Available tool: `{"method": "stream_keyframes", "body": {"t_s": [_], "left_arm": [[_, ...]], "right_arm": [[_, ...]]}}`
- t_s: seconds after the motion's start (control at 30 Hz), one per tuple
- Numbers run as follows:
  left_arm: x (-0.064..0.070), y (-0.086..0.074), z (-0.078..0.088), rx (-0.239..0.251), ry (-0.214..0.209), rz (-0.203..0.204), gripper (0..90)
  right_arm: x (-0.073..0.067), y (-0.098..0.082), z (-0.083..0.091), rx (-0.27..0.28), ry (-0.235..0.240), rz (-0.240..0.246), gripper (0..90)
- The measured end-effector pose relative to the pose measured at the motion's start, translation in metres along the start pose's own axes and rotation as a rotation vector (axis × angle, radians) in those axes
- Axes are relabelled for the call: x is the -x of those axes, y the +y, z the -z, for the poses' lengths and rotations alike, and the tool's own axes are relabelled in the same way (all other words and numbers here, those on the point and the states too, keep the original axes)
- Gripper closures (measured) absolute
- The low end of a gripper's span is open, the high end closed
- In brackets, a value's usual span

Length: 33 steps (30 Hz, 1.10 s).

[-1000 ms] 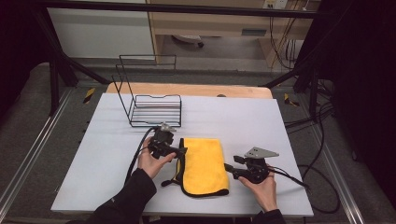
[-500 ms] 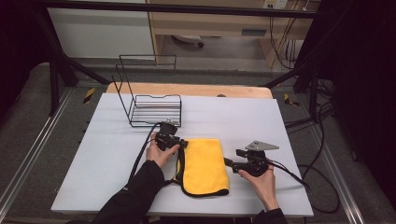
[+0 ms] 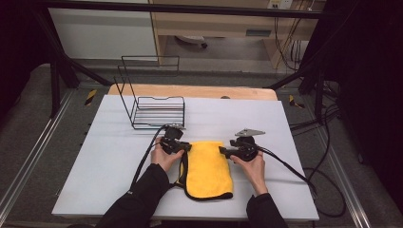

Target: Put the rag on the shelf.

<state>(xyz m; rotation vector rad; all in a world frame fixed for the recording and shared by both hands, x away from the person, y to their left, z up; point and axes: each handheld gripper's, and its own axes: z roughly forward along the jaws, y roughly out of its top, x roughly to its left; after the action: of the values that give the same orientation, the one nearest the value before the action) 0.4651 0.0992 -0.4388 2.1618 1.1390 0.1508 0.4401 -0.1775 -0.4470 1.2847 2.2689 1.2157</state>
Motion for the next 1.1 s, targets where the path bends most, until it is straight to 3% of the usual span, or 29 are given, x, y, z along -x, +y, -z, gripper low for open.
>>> {"method": "stream_keyframes", "body": {"t_s": [0.27, 0.4, 0.57, 0.7, 0.87, 1.1], "left_arm": [[-0.002, -0.001, -0.002, 0.008, -0.011, -0.012, 75.7], [0.000, -0.002, -0.002, 0.014, -0.002, -0.019, 75.8], [-0.003, -0.001, -0.001, 0.016, -0.019, 0.013, 77.8], [-0.006, -0.002, 0.002, 0.034, -0.047, 0.034, 79.3], [-0.006, -0.004, 0.015, 0.106, -0.082, 0.041, 79.7], [0.005, -0.004, 0.039, 0.204, -0.099, 0.004, 79.7]], "right_arm": [[0.001, 0.007, -0.020, -0.056, 0.014, -0.016, 56.3], [-0.002, 0.009, -0.023, -0.081, 0.037, -0.048, 66.2], [-0.003, 0.011, -0.022, -0.100, 0.069, -0.076, 80.7], [-0.002, 0.012, -0.020, -0.100, 0.075, -0.089, 83.6], [-0.006, 0.015, -0.008, -0.045, 0.079, -0.080, 84.0], [-0.014, 0.016, 0.016, 0.057, 0.088, -0.055, 84.0]]}}
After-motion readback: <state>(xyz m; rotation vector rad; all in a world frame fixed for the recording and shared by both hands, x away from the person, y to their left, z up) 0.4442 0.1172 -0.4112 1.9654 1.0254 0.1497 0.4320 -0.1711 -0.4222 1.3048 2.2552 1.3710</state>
